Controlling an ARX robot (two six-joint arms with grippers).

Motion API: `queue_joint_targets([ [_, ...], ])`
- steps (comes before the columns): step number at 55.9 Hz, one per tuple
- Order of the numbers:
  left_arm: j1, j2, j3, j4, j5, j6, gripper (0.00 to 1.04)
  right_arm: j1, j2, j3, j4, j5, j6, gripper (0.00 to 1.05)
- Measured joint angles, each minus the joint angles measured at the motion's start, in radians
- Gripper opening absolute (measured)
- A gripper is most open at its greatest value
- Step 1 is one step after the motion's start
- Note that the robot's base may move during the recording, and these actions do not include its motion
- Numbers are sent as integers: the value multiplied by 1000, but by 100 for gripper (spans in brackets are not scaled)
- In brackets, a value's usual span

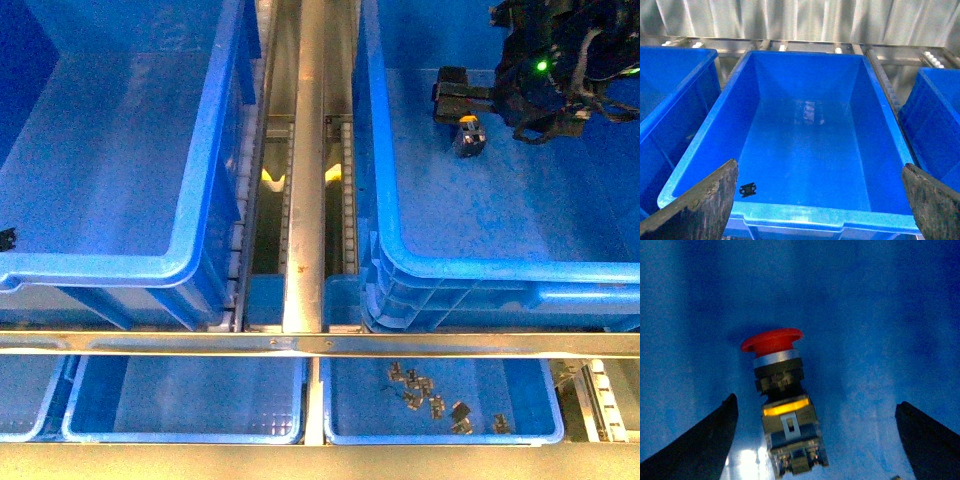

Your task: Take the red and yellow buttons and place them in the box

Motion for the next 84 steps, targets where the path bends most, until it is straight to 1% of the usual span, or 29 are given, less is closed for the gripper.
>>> queue_joint_targets([
  [12, 0, 0, 0, 0, 0, 0, 97, -37, -282, -314, 148, -102, -21, 98],
  [15, 0, 0, 0, 0, 0, 0, 97, -55, -412, -451, 175, -153, -21, 98],
  [20, 0, 0, 0, 0, 0, 0, 97, -85, -631, -672, 160, -222, -6, 98],
  [25, 0, 0, 0, 0, 0, 0, 97, -120, -908, -898, 84, -281, 18, 98],
  [30, 0, 0, 0, 0, 0, 0, 97, -161, -1173, -1022, -49, -316, 91, 98],
  [35, 0, 0, 0, 0, 0, 0, 97, -202, -1388, -1073, -192, -349, 184, 98],
  [37, 0, 0, 0, 0, 0, 0, 97, -214, -1485, -1089, -265, -349, 219, 98],
  [39, 0, 0, 0, 0, 0, 0, 97, -217, -1541, -1098, -302, -350, 237, 98],
  [46, 0, 0, 0, 0, 0, 0, 97, -219, -1613, -1106, -312, -356, 264, 98],
  [47, 0, 0, 0, 0, 0, 0, 97, -219, -1619, -1128, -253, -359, 246, 95],
  [50, 0, 0, 0, 0, 0, 0, 97, -211, -1639, -1239, 8, -349, 118, 85],
  [51, 0, 0, 0, 0, 0, 0, 97, -208, -1643, -1257, 48, -348, 97, 83],
  [53, 0, 0, 0, 0, 0, 0, 97, -195, -1663, -1318, 180, -340, 14, 76],
  [55, 0, 0, 0, 0, 0, 0, 97, -183, -1686, -1357, 269, -331, -43, 69],
  [57, 0, 0, 0, 0, 0, 0, 97, -175, -1704, -1373, 305, -322, -84, 64],
  [61, 0, 0, 0, 0, 0, 0, 97, -157, -1752, -1397, 321, -299, -136, 50],
  [63, 0, 0, 0, 0, 0, 0, 97, -151, -1765, -1407, 321, -293, -147, 45],
  [68, 0, 0, 0, 0, 0, 0, 97, -128, -1802, -1442, 304, -269, -167, 27],
  [70, 0, 0, 0, 0, 0, 0, 97, -84, -1827, -1458, 289, -204, -172, 18],
  [72, 0, 0, 0, 0, 0, 0, 97, -51, -1853, -1470, 278, -186, -177, 10],
  [74, 0, 0, 0, 0, 0, 0, 97, -37, -1877, -1477, 267, -187, -185, 3],
  [84, 0, 0, 0, 0, 0, 0, 97, -31, -1965, -1509, 211, -177, -185, 4],
])
